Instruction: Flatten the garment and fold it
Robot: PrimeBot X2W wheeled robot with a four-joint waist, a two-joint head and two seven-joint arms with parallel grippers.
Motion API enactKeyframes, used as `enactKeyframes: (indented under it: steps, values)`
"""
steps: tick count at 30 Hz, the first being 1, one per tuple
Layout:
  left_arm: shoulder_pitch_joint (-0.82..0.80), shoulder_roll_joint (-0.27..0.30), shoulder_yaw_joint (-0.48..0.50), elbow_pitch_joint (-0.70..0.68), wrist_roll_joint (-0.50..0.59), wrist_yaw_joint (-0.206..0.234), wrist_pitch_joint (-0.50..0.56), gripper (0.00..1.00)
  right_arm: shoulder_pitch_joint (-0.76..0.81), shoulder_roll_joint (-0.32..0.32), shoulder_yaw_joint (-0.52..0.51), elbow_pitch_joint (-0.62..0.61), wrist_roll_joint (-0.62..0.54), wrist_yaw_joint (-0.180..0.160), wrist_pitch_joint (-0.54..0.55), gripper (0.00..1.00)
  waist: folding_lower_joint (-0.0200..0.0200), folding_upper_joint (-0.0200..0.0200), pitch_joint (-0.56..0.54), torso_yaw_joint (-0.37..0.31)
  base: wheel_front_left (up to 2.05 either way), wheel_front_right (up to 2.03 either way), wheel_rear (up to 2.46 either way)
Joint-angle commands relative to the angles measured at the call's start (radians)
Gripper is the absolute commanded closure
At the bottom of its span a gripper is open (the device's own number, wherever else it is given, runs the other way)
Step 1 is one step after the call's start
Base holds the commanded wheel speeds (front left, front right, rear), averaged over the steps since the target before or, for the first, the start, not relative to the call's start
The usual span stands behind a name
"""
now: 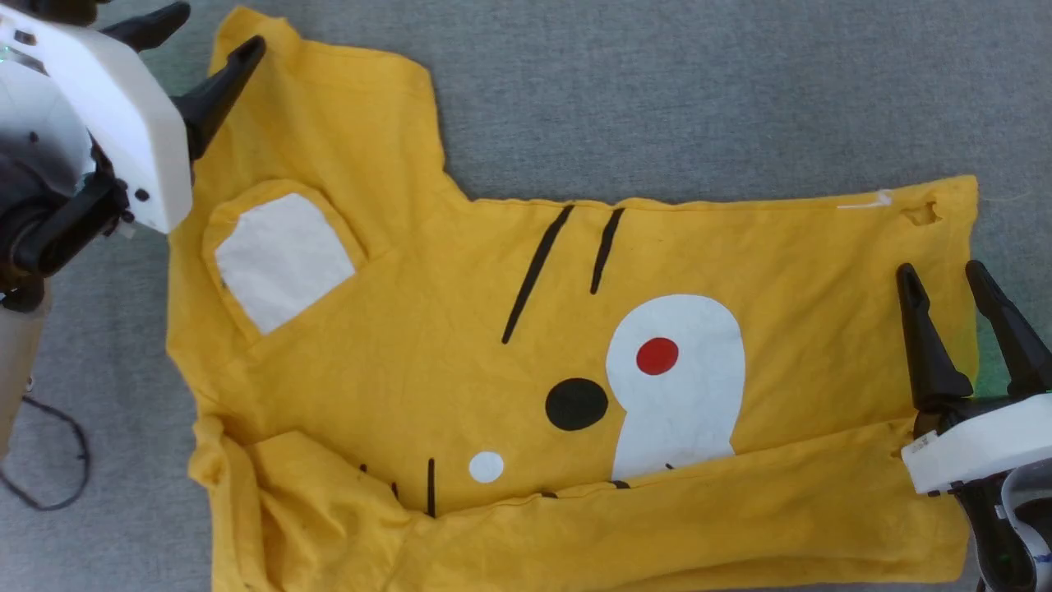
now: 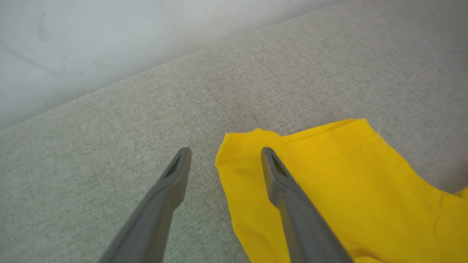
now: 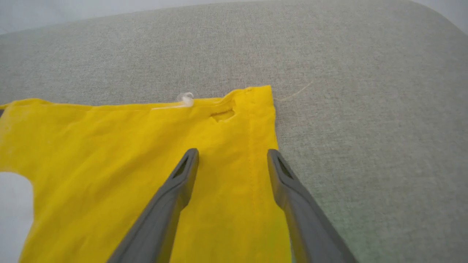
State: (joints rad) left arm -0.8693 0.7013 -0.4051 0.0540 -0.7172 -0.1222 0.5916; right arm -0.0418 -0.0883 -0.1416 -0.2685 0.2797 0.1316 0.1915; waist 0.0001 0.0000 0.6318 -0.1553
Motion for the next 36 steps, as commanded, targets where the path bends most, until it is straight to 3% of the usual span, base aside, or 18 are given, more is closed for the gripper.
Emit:
enactKeyframes:
  steps: [1,4,5,6,12,18,29,36]
  values:
    - [-0.012,0.007,0.000,0.021,-0.010,0.000,0.007,0.00,-0.019,0.004,0.002,0.001,-0.006,-0.001,-0.006,0.00,-0.0001,0.0000,0.019,-0.020,0.00,0.00,0.00]
    - [0.001,0.012,-0.011,0.046,-0.019,0.003,0.032,0.00,-0.018,0.006,0.002,-0.002,-0.008,-0.001,-0.001,0.00,-0.0001,0.0000,0.021,-0.024,0.00,0.00,0.00]
    - [0.006,0.013,-0.017,0.049,-0.025,0.002,0.037,0.65,-0.017,0.006,0.001,-0.004,-0.008,-0.001,0.001,0.00,-0.0001,0.0000,0.021,-0.025,0.00,0.00,0.00]
    - [0.012,0.014,-0.020,0.050,-0.031,0.001,0.037,1.00,-0.017,0.005,0.000,-0.007,-0.010,-0.001,0.005,0.00,-0.0001,0.0000,0.020,-0.026,0.00,0.00,0.00]
    - [0.039,0.018,-0.026,0.049,-0.052,-0.003,-0.003,1.00,-0.030,-0.012,-0.010,-0.043,-0.017,-0.001,0.023,0.00,-0.0001,0.0000,-0.003,-0.021,0.00,0.00,0.00]
    - [0.060,0.018,-0.017,0.040,-0.037,-0.004,-0.087,1.00,-0.113,-0.079,-0.047,-0.122,-0.011,-0.001,0.078,0.00,-0.0001,0.0000,-0.035,-0.008,0.00,0.00,0.00]
    - [0.047,0.014,-0.021,0.016,-0.029,-0.003,-0.114,1.00,-0.266,-0.189,-0.091,-0.010,0.088,-0.001,0.418,0.00,-0.0001,0.0000,-0.008,0.029,0.00,0.00,0.00]
    - [0.031,0.008,-0.027,0.019,-0.031,-0.003,-0.109,1.00,-0.264,-0.174,-0.070,0.030,0.123,-0.001,0.527,0.00,-0.0001,0.0000,0.014,0.044,0.00,0.00,0.00]
